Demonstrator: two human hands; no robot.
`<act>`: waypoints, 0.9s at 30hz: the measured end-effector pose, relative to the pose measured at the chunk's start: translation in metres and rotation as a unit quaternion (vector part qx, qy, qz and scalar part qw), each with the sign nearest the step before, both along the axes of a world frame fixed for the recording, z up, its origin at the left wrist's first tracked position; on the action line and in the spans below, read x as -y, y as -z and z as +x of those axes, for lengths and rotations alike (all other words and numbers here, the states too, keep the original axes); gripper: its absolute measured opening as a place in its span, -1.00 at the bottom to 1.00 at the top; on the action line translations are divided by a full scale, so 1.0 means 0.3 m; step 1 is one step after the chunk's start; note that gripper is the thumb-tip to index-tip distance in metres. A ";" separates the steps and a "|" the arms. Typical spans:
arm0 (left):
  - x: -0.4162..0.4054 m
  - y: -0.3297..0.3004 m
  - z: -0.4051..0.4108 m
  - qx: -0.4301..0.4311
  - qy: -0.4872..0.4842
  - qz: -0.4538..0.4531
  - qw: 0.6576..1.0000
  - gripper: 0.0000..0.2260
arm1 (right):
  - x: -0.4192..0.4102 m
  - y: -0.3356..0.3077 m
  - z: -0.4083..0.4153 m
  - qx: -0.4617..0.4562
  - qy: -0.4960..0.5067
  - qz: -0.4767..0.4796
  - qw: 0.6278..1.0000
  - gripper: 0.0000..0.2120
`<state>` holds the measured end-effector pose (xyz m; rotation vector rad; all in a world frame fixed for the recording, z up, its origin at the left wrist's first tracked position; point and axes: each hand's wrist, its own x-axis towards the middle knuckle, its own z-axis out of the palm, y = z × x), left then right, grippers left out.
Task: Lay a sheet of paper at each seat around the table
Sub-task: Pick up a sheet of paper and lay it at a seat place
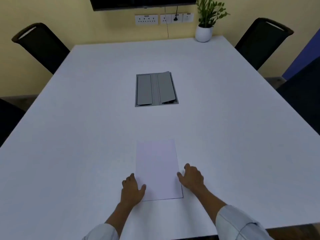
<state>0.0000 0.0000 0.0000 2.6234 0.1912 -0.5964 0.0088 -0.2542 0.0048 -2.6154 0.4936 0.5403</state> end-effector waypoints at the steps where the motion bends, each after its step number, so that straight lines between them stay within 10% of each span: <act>1: 0.009 0.006 -0.010 -0.021 -0.029 -0.021 0.999 -0.27 | -0.013 0.012 -0.017 -0.024 0.009 0.009 1.000 -0.44; 27: -0.033 -0.046 0.011 0.001 -0.256 -0.218 0.942 -0.30 | -0.016 0.033 -0.166 0.046 0.221 0.348 0.910 -0.67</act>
